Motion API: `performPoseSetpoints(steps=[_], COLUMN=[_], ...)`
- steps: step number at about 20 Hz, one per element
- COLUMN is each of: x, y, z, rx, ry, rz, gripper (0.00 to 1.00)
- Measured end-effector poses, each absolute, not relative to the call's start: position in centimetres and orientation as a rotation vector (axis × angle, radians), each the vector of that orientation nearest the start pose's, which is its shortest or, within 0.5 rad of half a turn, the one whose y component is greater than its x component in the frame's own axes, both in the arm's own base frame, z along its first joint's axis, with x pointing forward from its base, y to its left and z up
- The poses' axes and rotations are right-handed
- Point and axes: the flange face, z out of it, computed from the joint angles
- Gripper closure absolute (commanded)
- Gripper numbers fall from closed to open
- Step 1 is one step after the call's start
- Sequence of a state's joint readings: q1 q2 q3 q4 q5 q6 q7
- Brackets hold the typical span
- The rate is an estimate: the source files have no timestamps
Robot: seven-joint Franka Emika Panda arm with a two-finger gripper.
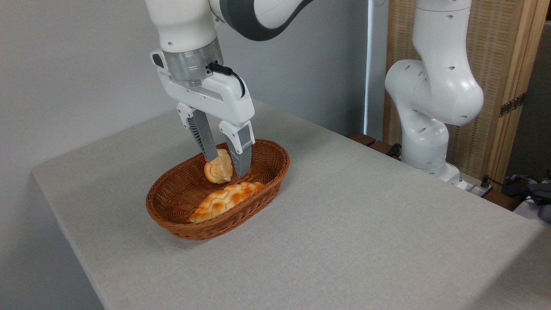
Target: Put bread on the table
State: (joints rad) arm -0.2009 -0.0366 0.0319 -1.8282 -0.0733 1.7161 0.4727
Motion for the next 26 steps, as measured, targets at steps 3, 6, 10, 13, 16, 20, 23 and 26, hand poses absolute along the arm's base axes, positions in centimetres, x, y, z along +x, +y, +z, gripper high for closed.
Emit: performPoseSetpoints(steps=[3, 6, 10, 13, 16, 20, 23, 26], x=[52.8, 52.1, 51.2, 50.9, 50.8, 50.7, 50.6, 50.5], y=[-11.8, -13.9, -17.1, -18.3, -19.2, -20.2, -21.0, -21.2], z=[52.5, 52.1, 52.0, 52.1, 51.6, 48.5, 47.4, 47.1], rx=[-3.089, -3.121, -3.159, -3.202, -3.221, -3.225, -3.230, -3.228], ry=[0.905, 0.749, 0.605, 0.505, 0.451, 0.421, 0.394, 0.396], rz=[0.146, 0.170, 0.188, 0.192, 0.169, 0.140, 0.114, 0.122], gripper=[0.00, 0.00, 0.00, 0.00, 0.00, 0.00, 0.00, 0.00])
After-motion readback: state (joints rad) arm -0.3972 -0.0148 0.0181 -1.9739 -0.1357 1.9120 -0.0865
